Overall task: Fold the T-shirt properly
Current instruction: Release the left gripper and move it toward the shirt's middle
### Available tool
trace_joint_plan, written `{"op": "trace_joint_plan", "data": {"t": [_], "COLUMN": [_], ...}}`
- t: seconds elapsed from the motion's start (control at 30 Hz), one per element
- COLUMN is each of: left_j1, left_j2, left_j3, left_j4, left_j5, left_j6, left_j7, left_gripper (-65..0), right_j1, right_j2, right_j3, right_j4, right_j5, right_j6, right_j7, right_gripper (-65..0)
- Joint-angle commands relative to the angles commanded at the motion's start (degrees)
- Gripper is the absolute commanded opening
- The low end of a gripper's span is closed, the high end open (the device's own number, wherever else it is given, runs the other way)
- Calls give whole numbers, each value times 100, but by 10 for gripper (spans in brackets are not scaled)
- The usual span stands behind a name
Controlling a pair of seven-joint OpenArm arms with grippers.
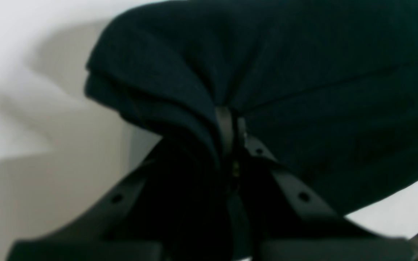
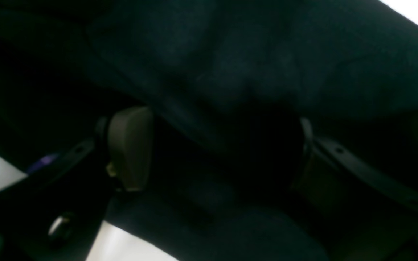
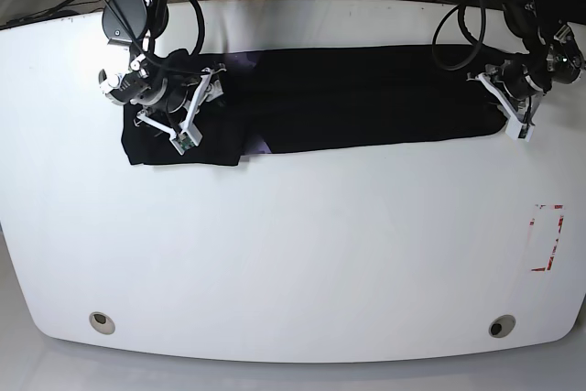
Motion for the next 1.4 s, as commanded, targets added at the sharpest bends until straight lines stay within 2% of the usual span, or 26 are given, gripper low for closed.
{"op": "trace_joint_plan", "data": {"t": [0.17,0.3,0.4,0.53,0.6,0.63,0.73,0.8,0.9,1.03,1.1,1.13,1.23,1.3,1.33,1.4], "left_j1": [220,141,-167,-360,-457,-484,-607,-677,-765,-941,-1020,-1020,-1029,-1029,-1020,-1011], "left_j2": [229,290,536,1064,1204,1257,1398,1574,1714,1802,1802,1802,1802,1793,1767,1758], "left_j3": [18,158,712,1301,1688,1881,2303,2409,2532,2998,3218,3323,3587,3807,3956,4097], "left_j4": [1284,1916,2040,2022,2013,2013,1960,1829,1670,1398,1257,1204,1196,1363,1574,1934], "left_j5": [9,-26,-26,0,0,0,18,18,88,607,730,738,738,738,738,738], "left_j6": [0,0,0,0,0,31,505,708,778,778,778,778,778,778,760,743], "left_j7": [158,791,1143,1178,1178,1178,1143,1143,1143,1143,1143,1143,1143,1160,1160,1169], "left_gripper": [-642,-640,-640,-640,-640,-640,-640,-640,-639,-636,-579,-521,-286,-199,-178,-185], "right_j1": [0,-9,0,-9,0,9,0,9,9,18,26,62,97,97,97,105], "right_j2": [0,0,0,0,0,0,0,-9,-9,-9,-9,-9,-26,-97,-114,-123], "right_j3": [9,-9,-9,-18,-18,-18,-18,-18,-18,-18,-18,-18,-18,-18,-18,-18], "right_j4": [-18,-18,-18,-18,-18,-18,-18,-18,-18,-18,-18,-18,-18,-18,-18,-18], "right_j5": [-9,-9,-9,-9,-9,-9,-9,-9,18,35,35,35,35,-9,-9,-9], "right_j6": [0,0,0,0,0,0,0,0,0,0,0,0,0,0,0,0], "right_j7": [0,9,9,9,9,9,9,9,9,9,9,9,9,9,9,9], "right_gripper": [-178,-178,-178,-178,-178,-178,-178,-178,-178,-178,-178,-178,-178,-178,-178,-178]}}
